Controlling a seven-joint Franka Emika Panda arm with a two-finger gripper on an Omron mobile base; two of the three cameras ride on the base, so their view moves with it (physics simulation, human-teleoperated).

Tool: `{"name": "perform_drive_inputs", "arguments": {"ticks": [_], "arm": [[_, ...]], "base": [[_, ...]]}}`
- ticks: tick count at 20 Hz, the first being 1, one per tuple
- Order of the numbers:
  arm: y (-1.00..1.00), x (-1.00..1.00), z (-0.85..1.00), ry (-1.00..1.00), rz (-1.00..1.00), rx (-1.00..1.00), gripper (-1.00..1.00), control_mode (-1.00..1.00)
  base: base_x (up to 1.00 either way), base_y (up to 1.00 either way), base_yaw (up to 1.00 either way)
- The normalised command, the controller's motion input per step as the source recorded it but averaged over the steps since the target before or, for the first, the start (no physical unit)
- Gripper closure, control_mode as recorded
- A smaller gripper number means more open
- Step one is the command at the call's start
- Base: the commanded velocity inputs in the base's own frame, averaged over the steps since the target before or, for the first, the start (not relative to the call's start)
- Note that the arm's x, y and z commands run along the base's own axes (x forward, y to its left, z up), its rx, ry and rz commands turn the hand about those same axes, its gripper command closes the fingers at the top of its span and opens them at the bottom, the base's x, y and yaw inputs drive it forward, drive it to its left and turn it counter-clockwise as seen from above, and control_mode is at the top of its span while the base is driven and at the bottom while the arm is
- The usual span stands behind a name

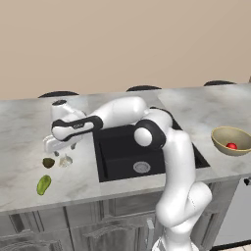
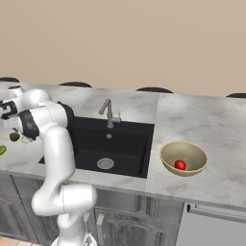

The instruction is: There is a mixed pile of frozen fruits and vegetables on the counter. Locate all the frozen vegetables and place the items in a bowl on the counter. Take all the frozen fruits and defrost them in a running sink.

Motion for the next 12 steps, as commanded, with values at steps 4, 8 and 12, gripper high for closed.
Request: {"name": "perform_drive_inputs", "arguments": {"ticks": [4, 8, 12], "arm": [[0.03, -0.25, -0.15, 0.12, 0.03, 0.0, -1.0, -1.0], [0.0, -0.06, -0.12, 0.06, 0.0, 0.0, -1.0, -1.0], [0.0, 0.07, -0.07, 0.0, 0.0, -0.02, -1.0, -1.0]], "base": [[0.0, 0.0, 0.0], [0.0, 0.0, 0.0], [0.0, 0.0, 0.0]]}}
